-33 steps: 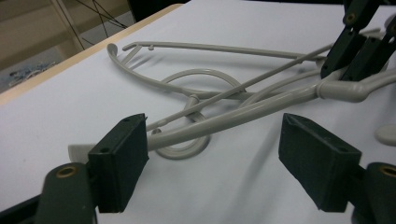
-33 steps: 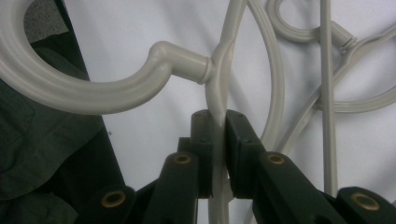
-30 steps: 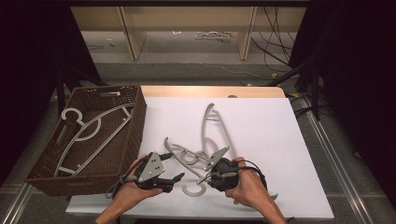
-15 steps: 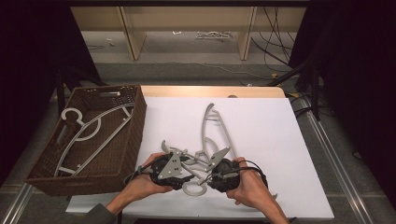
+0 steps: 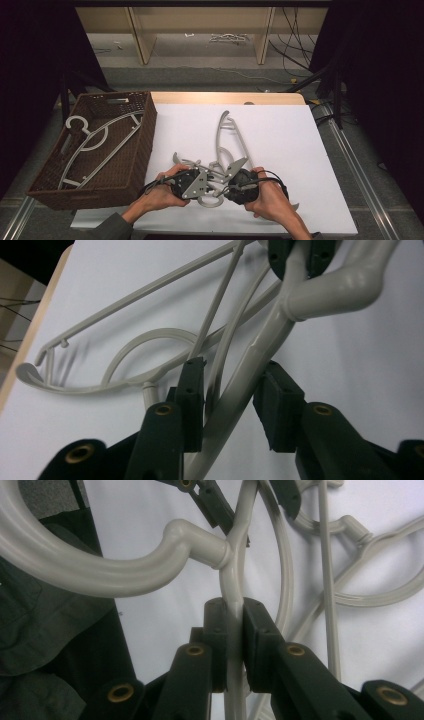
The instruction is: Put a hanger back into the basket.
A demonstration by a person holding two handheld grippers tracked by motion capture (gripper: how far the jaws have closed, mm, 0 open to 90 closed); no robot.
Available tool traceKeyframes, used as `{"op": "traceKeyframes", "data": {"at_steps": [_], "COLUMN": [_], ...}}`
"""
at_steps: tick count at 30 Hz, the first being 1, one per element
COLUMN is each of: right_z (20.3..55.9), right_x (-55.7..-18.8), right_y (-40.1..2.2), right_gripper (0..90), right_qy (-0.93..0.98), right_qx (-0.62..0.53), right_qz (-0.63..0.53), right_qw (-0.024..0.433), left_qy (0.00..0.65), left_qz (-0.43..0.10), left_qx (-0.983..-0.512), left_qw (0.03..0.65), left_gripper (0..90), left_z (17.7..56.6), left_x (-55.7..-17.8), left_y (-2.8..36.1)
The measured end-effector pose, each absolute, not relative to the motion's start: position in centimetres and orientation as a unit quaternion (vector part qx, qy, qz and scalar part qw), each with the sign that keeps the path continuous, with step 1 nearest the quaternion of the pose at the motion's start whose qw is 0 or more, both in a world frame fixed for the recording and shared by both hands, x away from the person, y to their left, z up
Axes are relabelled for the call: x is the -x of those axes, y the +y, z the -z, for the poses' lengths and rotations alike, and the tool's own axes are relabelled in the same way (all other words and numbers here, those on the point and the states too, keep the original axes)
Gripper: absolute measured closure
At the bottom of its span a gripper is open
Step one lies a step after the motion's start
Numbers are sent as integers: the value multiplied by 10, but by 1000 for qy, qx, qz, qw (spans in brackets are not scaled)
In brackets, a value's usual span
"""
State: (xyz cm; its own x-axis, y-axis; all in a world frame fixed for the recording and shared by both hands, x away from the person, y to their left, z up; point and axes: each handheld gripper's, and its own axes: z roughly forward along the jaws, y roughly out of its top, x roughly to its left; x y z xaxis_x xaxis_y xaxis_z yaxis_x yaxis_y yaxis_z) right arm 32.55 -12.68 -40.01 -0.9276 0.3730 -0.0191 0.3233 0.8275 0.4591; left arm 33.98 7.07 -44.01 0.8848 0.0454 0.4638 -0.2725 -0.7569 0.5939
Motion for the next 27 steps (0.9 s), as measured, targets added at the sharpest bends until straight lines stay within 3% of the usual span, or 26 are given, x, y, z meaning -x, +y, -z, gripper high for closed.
{"op": "traceKeyframes", "data": {"at_steps": [6,15,20,21,27], "right_z": [392,380,375,374,364], "right_x": [-331,-335,-338,-339,-337], "right_y": [-139,-150,-152,-153,-161], "right_gripper": [790,636,449,422,340], "right_qy": [946,919,898,893,864], "right_qx": [-186,-227,-256,-258,-292], "right_qz": [-254,-301,-332,-342,-371], "right_qw": [72,112,136,142,177], "left_qy": [-86,-82,-89,-69,-23], "left_qz": [-254,-246,-270,-243,-230], "left_qx": [-904,-899,-891,-899,-900], "left_qw": [334,354,355,357,369], "left_gripper": [725,795,796,796,798], "left_z": [427,411,406,408,404], "left_x": [-340,-341,-350,-348,-355], "left_y": [65,66,68,69,72]}}
